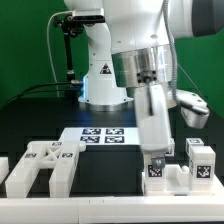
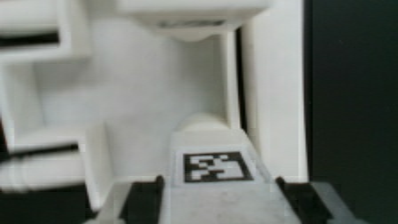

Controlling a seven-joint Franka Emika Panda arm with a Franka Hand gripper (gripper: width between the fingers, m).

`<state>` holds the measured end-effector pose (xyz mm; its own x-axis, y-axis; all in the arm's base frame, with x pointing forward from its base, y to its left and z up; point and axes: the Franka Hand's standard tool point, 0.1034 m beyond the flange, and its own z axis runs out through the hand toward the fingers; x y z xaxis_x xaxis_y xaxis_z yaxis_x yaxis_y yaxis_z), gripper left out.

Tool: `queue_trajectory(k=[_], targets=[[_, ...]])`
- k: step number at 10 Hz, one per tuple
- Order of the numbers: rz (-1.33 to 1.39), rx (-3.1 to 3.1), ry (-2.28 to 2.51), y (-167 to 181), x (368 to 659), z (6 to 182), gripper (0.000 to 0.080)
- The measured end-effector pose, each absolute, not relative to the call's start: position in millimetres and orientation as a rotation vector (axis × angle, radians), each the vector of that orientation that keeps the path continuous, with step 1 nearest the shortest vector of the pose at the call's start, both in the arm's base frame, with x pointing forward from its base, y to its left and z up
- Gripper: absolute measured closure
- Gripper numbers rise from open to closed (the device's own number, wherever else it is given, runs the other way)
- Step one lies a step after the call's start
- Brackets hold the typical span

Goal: Assemble chair

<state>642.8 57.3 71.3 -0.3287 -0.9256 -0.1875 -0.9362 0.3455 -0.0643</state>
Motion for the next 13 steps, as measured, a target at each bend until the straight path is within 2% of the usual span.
queue_trajectory(k=[2, 4, 5, 6, 7, 8, 11, 13], targets=[[0.080, -1.655, 2.438, 57.5, 643.4, 70.5, 0.0511], [0.042, -1.944, 2.223, 59.1, 642.2, 69.0, 0.0511], [0.014, -2.147, 2.024, 58.3, 642.8, 69.6, 0.0418], [-0.016, -2.339, 1.793, 56.7, 643.3, 70.3, 0.0280], [-0.058, -2.416, 1.683, 54.8, 642.9, 71.4, 0.0280], [-0.106, -2.439, 1.649, 51.7, 639.0, 71.0, 0.0173], [-0.135, -2.650, 1.335, 50.2, 638.5, 68.9, 0.0151], [-0.199, -2.945, 0.749, 52.9, 644.3, 68.1, 0.0150]])
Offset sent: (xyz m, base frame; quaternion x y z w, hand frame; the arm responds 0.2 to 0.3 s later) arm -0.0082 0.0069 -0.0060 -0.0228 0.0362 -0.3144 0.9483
